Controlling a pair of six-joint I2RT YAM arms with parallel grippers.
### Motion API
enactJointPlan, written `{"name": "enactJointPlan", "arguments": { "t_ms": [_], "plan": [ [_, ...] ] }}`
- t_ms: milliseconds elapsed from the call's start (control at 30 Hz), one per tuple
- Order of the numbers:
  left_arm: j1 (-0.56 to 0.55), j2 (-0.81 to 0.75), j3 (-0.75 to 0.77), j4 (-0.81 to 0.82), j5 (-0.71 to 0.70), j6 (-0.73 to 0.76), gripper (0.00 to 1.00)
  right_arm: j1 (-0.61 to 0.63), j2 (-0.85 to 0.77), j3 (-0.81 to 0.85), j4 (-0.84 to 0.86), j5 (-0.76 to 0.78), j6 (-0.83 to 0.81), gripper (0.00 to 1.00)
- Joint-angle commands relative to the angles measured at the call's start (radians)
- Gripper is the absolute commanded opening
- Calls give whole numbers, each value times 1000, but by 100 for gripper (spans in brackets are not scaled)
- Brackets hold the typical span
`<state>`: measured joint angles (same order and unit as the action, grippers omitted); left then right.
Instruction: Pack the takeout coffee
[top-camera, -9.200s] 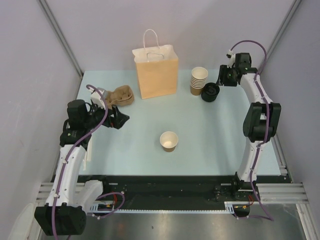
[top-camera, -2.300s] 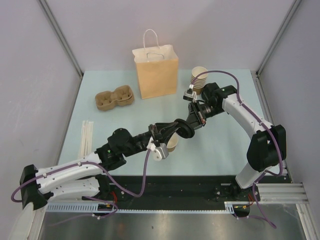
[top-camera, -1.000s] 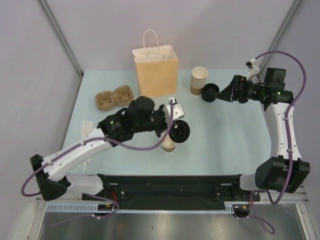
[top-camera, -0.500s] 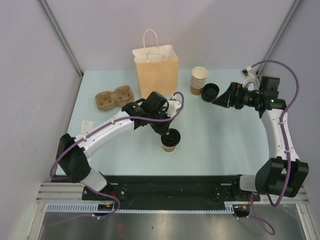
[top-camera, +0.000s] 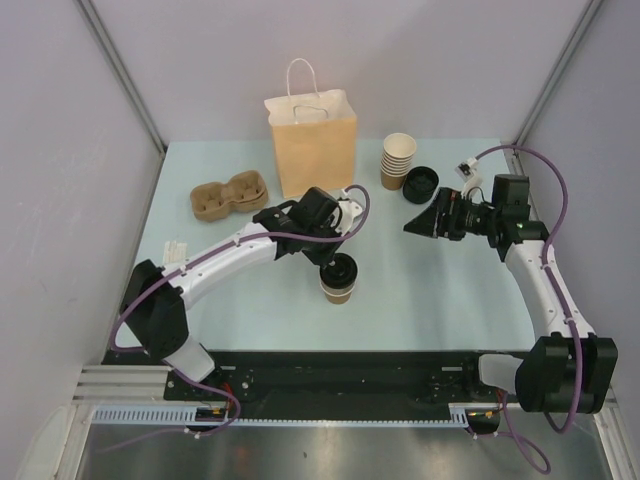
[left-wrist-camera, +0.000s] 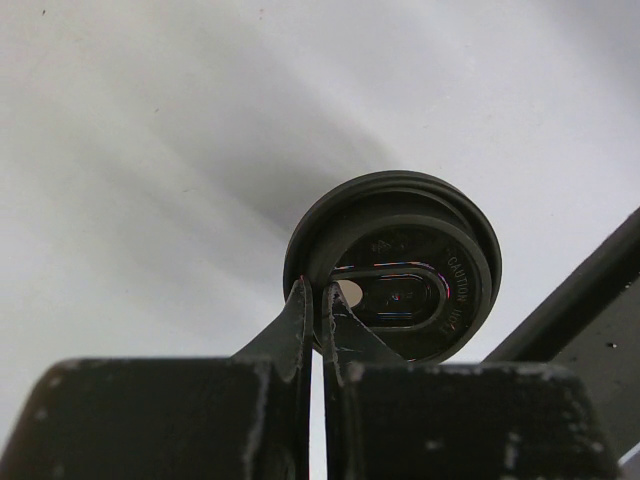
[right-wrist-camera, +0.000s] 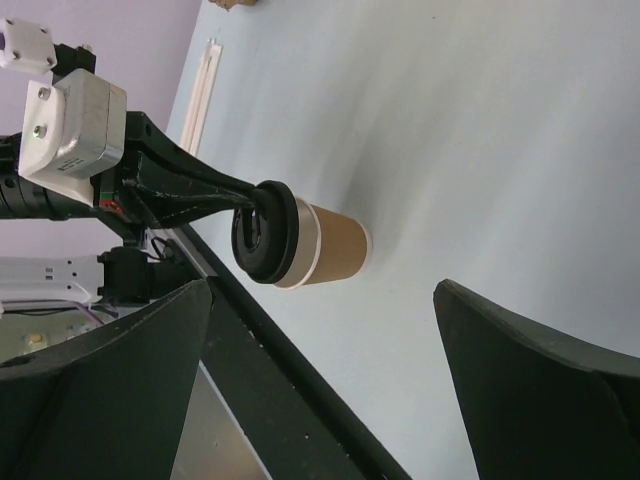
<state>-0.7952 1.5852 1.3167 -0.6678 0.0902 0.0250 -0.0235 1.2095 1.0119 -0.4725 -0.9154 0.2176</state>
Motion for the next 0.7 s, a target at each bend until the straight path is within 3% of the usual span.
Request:
{"name": "enactJointPlan", "arguments": {
  "t_ms": [0,667],
  "plan": [
    [-1,-5,39,-18,-43,-17,0,-1,-10,-6,58,24,26,100],
    [-21,33,58,-32,-24,-19,0,-3,-27,-47,97,33,52,100]
  ]
}}
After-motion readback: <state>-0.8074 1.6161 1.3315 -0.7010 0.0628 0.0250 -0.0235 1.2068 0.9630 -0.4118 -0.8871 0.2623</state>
